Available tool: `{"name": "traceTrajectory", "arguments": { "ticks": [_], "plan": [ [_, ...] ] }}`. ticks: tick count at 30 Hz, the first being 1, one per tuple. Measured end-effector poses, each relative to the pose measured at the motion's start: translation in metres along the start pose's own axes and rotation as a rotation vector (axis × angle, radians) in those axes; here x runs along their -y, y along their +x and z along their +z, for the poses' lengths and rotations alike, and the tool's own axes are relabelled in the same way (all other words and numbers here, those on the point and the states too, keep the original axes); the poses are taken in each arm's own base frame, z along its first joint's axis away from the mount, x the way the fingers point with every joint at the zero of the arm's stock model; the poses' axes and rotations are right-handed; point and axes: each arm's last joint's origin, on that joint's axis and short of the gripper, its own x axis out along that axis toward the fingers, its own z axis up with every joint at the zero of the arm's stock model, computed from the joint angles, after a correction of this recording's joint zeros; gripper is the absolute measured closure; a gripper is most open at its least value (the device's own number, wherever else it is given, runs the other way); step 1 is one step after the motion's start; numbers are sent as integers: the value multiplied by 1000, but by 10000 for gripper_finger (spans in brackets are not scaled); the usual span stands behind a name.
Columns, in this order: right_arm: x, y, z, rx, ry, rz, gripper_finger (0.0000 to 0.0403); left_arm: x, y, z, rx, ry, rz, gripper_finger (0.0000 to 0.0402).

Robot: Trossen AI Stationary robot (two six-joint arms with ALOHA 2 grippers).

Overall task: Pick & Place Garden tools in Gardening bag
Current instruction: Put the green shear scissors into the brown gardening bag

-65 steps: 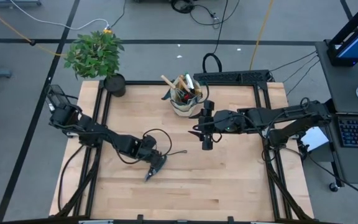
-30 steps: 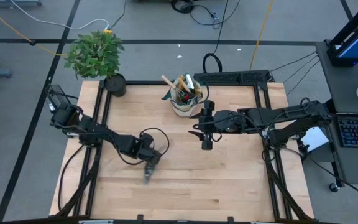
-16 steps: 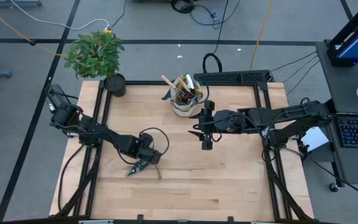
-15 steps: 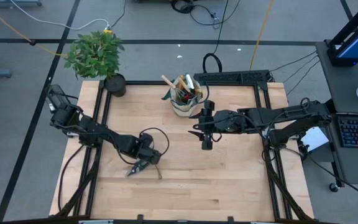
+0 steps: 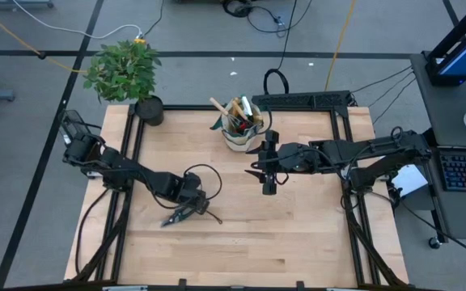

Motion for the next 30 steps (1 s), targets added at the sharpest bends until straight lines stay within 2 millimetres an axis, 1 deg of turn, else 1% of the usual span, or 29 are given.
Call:
{"name": "traceTrajectory", "arguments": {
  "ticks": [6, 10, 13, 15, 19, 23, 30],
  "plan": [
    [0, 0, 0, 0, 0, 0, 163, -5, -2, -2, -65, 41, 42, 208],
    [0, 0, 0, 0, -5, 0, 163, -12, -7, -3, -93, 44, 87, 189],
    [0, 0, 0, 0, -7, 0, 163, -15, -9, -5, -109, 41, 99, 186],
    [0, 0, 0, 0, -7, 0, 163, -16, -14, -6, -116, 54, 99, 186],
    [0, 0, 0, 0, -7, 0, 163, -18, -17, -10, -169, 87, 97, 185],
    [0, 0, 0, 0, -8, 0, 163, -15, -19, -15, -206, 107, 74, 185],
    [0, 0, 0, 0, -10, 0, 163, -13, -20, -24, -212, 113, 75, 185]
  ]
}}
